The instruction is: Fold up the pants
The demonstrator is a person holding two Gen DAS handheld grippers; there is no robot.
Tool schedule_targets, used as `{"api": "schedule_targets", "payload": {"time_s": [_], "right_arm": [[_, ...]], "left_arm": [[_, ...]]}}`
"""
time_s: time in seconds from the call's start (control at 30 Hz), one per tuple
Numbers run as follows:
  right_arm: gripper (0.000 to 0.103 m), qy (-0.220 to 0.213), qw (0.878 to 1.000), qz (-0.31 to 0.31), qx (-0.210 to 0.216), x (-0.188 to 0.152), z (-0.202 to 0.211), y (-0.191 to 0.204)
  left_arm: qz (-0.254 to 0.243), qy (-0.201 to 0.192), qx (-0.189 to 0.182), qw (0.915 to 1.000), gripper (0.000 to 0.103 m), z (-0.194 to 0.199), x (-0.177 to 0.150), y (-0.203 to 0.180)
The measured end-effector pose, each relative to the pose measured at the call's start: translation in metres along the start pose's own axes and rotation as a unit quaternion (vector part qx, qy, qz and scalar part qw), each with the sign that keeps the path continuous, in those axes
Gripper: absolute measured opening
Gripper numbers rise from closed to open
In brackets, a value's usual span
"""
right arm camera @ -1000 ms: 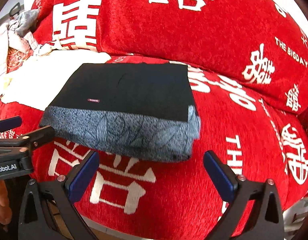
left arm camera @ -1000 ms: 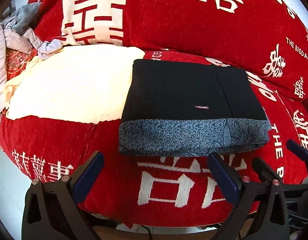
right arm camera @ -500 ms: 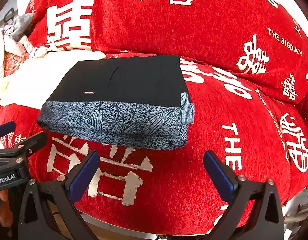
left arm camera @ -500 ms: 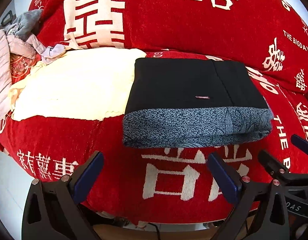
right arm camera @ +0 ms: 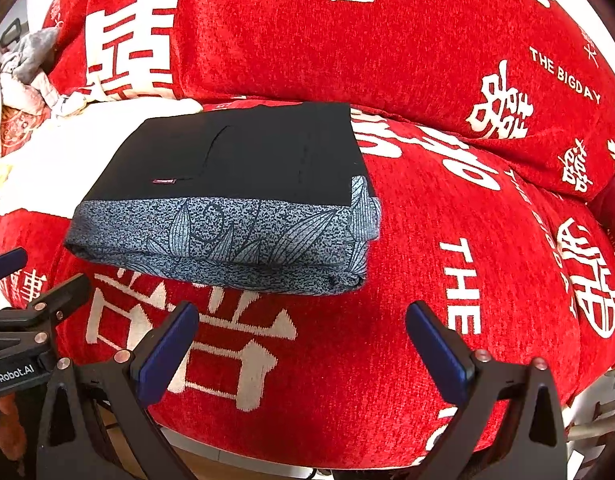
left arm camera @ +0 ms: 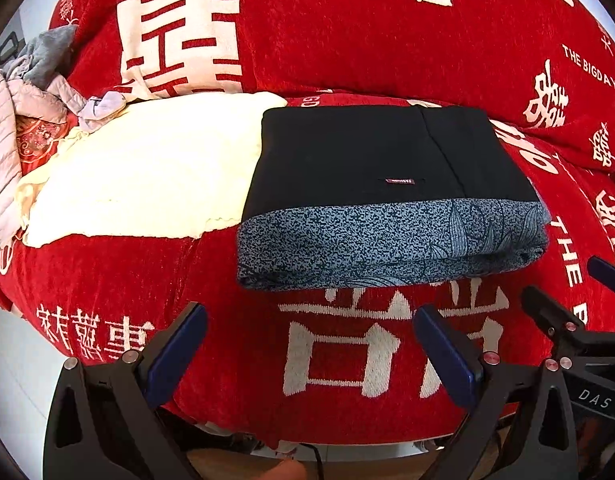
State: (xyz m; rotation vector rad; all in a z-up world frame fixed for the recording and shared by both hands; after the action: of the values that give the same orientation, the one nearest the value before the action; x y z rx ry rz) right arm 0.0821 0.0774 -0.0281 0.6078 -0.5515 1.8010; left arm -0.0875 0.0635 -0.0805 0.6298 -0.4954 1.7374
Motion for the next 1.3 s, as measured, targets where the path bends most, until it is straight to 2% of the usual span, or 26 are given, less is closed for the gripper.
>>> {"api": "schedule_targets", "payload": {"time_s": [1.3], "right_arm": [[0.103, -0.009, 1.0, 0.002, -0.003, 0.0055, 0.0064, -0.0022]], "left_arm": [[-0.008, 0.001, -0.007, 0.9999, 0.103, 0.0047, -0.0016, -0.0076]]}}
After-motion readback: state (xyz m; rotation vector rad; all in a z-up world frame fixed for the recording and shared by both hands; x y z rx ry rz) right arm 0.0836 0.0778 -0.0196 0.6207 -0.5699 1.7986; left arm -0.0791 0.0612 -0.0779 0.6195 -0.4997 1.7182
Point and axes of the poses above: each gripper's, at about its wrist camera, not at the fingertips, and z roughly against the way its jaws point, y to its left, x to its top, the point moved 9 cm from there along -z, roughly the way its jaws point, and after that the axes turned 8 degrees about -y, right-handed, at the moved point
